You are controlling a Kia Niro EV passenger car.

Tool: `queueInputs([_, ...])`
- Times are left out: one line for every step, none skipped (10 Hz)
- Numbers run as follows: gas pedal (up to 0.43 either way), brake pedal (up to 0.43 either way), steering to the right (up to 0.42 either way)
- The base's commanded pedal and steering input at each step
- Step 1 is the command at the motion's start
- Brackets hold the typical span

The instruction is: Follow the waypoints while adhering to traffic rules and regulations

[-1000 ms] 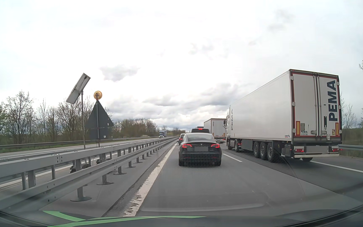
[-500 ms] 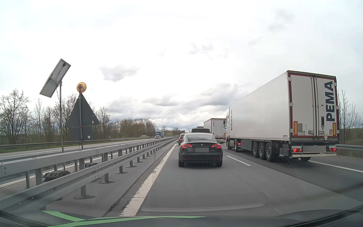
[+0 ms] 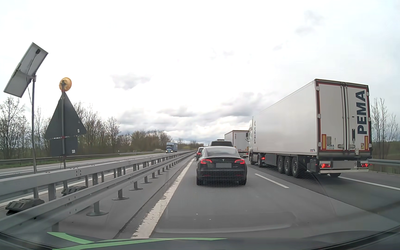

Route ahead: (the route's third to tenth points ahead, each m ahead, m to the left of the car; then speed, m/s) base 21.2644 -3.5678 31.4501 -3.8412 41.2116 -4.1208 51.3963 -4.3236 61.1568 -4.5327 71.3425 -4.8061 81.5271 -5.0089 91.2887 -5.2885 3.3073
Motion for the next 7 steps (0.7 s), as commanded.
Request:
queueInputs([0.000,0.000,0.000])
queueInputs([0.000,0.000,0.000])
queueInputs([0.000,0.000,0.000])
queueInputs([0.000,0.006,0.000])
queueInputs([0.000,0.012,0.000])
queueInputs([0.000,0.037,0.000])
queueInputs([0.000,0.055,0.000])
